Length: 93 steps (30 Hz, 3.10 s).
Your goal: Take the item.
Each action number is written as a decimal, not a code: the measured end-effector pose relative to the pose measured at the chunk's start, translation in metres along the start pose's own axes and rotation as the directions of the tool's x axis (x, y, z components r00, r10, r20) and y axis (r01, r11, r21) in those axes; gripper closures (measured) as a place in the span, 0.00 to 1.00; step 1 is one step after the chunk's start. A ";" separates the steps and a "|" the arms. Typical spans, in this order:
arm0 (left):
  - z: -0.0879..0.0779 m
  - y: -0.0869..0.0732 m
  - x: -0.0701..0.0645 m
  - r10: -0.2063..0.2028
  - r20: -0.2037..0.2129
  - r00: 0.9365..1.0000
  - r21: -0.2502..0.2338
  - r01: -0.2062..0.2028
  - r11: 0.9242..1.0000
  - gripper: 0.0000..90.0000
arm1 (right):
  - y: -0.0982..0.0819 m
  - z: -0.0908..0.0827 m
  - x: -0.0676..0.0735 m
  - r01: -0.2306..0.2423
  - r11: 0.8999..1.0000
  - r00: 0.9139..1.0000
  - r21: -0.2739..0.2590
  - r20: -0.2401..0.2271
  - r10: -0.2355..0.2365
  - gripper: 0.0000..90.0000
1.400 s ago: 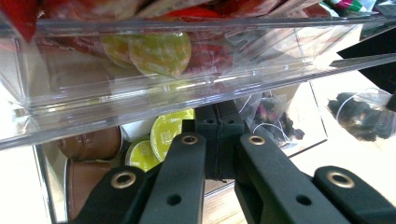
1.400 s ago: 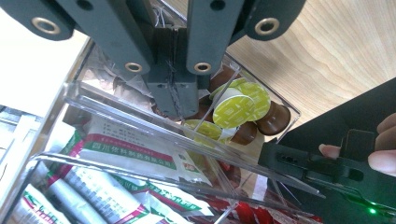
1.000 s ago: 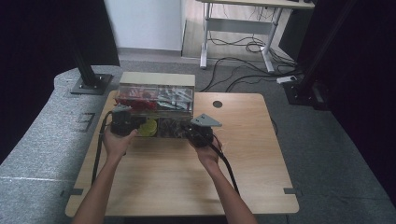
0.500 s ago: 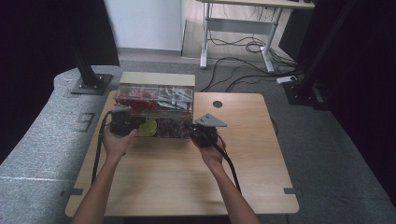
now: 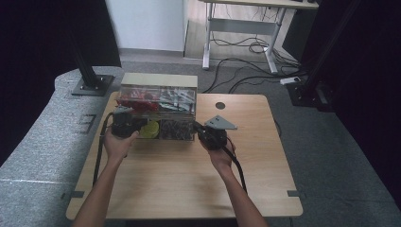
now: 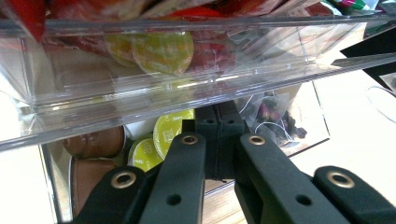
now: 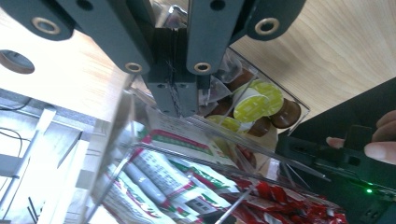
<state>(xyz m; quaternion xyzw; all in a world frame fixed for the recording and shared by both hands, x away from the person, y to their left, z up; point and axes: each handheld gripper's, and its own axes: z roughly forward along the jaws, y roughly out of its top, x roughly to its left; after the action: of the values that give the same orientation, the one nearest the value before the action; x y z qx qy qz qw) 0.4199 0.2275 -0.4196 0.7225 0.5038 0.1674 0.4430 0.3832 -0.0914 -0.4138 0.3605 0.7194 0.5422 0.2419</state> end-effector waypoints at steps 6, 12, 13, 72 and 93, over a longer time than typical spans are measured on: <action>0.000 0.000 0.000 0.002 -0.002 1.000 0.002 -0.002 1.000 1.00 | -0.003 -0.008 -0.009 -0.008 1.000 1.000 -0.001 0.017 0.008 0.99; 0.000 0.000 -0.001 0.001 -0.004 1.000 0.003 -0.001 1.000 1.00 | -0.007 -0.019 -0.023 -0.025 1.000 0.999 -0.003 0.041 0.025 0.99; 0.000 0.000 -0.001 0.002 -0.005 1.000 0.004 -0.002 1.000 1.00 | -0.007 -0.019 -0.023 -0.025 1.000 0.999 -0.003 0.041 0.025 0.99; 0.005 -0.004 0.000 -0.008 -0.008 1.000 0.020 0.008 1.000 1.00 | -0.046 -0.045 -0.077 -0.079 0.996 0.985 0.049 0.158 0.070 0.87; 0.005 -0.009 -0.001 0.001 -0.004 1.000 0.026 -0.001 1.000 1.00 | -0.052 -0.050 -0.076 -0.075 0.996 0.987 0.050 0.147 0.067 0.79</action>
<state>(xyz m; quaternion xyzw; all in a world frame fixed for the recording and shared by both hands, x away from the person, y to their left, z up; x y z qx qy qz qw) 0.4177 0.2251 -0.4300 0.7281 0.5066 0.1625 0.4322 0.3797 -0.1888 -0.4523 0.4309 0.7014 0.5027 0.2638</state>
